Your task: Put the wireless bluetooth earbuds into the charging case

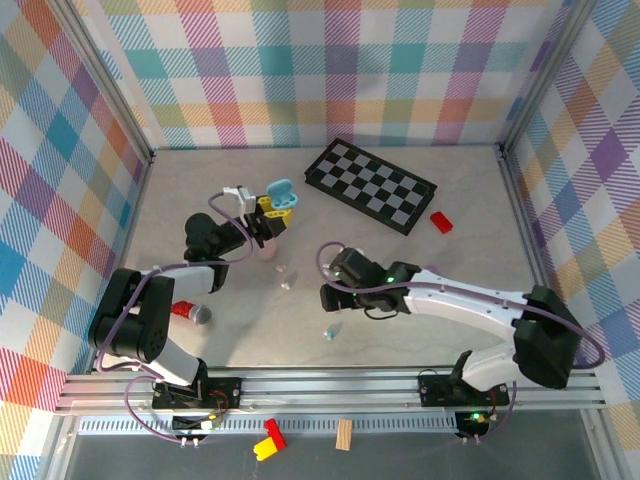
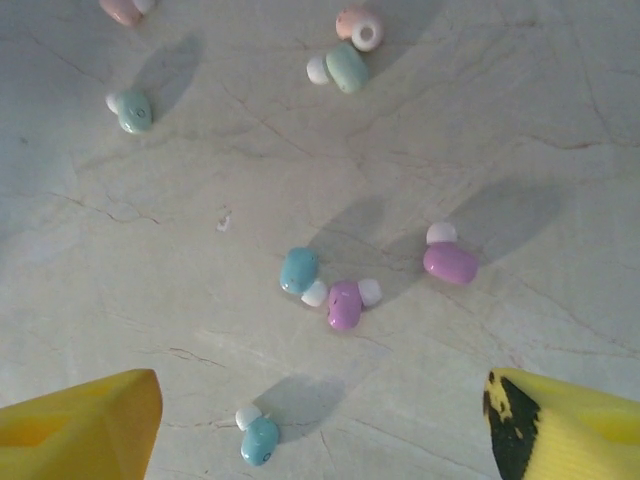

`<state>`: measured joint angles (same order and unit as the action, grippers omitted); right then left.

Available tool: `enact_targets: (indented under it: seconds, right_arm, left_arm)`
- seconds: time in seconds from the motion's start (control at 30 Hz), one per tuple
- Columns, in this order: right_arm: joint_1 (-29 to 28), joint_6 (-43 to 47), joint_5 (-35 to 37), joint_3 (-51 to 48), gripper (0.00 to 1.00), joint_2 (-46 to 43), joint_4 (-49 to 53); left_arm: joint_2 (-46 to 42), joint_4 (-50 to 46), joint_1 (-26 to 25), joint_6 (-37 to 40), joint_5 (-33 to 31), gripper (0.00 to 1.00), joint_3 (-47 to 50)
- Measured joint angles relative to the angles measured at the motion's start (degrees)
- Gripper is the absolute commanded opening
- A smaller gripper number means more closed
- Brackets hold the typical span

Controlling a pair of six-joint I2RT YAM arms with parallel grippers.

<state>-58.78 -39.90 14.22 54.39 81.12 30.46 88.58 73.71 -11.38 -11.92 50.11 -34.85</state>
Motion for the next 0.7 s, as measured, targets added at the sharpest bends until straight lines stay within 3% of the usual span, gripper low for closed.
enact_targets:
  seconds: [0.37, 0.7]
  right_arm:
    - [-10.7, -4.7, 20.3, 22.4, 0.64, 23.0, 21.6]
    - [-12.5, -5.6, 24.0, 32.2, 0.48, 36.5, 27.3]
  left_arm:
    - [1.4, 0.0, 4.9, 0.6, -0.7, 0.31, -1.1]
    - [1.7, 0.0, 8.4, 0.6, -0.7, 0.31, -2.9]
